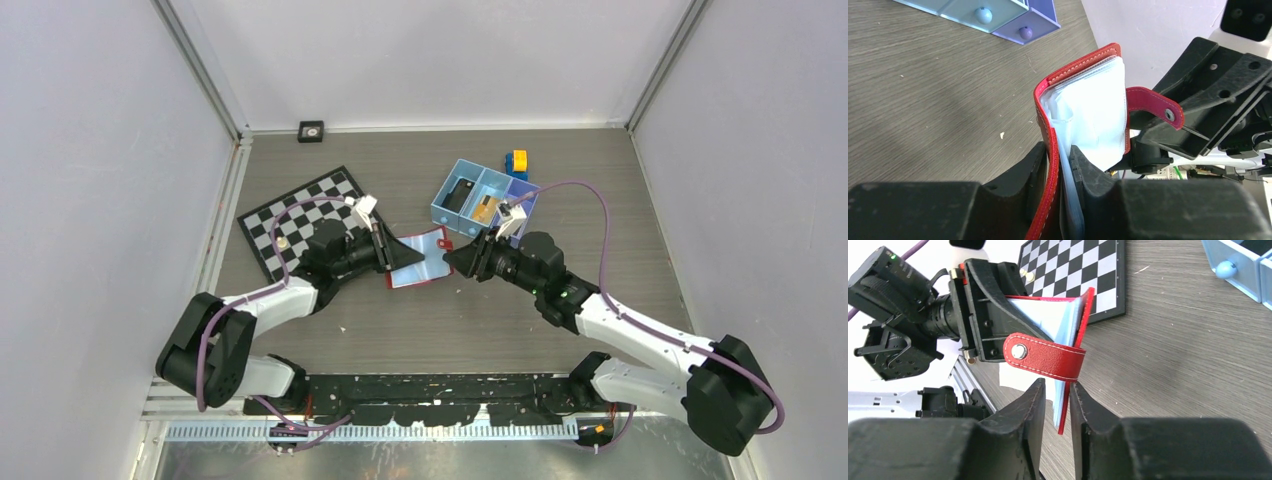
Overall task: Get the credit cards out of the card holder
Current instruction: Pick up the card holder from the center of the board.
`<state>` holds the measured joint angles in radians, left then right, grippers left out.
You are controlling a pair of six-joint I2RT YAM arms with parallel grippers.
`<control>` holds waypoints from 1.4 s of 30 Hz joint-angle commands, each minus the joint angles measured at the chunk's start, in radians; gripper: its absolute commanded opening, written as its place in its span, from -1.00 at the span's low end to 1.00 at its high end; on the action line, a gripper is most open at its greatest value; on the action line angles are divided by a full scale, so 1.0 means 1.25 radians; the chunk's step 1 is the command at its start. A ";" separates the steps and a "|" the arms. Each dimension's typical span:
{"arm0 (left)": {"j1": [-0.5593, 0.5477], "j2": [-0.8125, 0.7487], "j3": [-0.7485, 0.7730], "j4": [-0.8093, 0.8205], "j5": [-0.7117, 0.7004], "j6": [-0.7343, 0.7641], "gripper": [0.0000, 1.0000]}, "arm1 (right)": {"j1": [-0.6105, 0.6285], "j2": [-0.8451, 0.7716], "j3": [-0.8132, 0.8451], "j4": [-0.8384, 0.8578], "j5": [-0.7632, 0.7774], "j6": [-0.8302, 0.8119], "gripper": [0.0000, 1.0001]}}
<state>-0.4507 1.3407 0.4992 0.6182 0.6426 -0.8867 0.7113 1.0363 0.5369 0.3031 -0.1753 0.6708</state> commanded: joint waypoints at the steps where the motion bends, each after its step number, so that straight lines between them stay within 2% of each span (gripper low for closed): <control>1: 0.008 0.000 0.000 0.073 0.023 -0.019 -0.53 | 0.001 0.011 0.016 0.007 0.031 -0.010 -0.45; 5: 0.008 -0.003 -0.004 0.103 0.036 -0.028 -0.53 | 0.002 0.038 0.034 -0.013 0.029 -0.014 -0.46; 11: 0.008 0.002 -0.008 0.131 0.047 -0.042 -0.53 | 0.002 0.044 0.040 -0.028 0.043 -0.014 -0.66; 19: 0.010 0.013 -0.006 0.131 0.048 -0.045 -0.56 | 0.000 0.008 0.018 0.001 0.031 -0.008 -0.65; 28: 0.012 0.045 0.004 0.134 0.060 -0.059 -0.60 | 0.000 0.022 0.016 0.054 -0.039 0.004 -0.67; 34: 0.013 0.048 0.003 0.149 0.065 -0.065 -0.62 | 0.000 0.028 0.021 0.046 -0.034 0.006 -0.58; 39: 0.013 0.044 -0.008 0.202 0.079 -0.087 -0.62 | 0.000 0.054 0.041 -0.002 0.003 0.000 -0.74; 42: 0.013 0.058 -0.014 0.266 0.103 -0.117 -0.62 | 0.000 0.088 0.064 -0.028 0.004 -0.008 -0.77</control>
<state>-0.4263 1.4025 0.4854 0.7647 0.6937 -0.9718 0.7090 1.0992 0.5549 0.2840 -0.1886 0.6743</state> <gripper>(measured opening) 0.190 0.130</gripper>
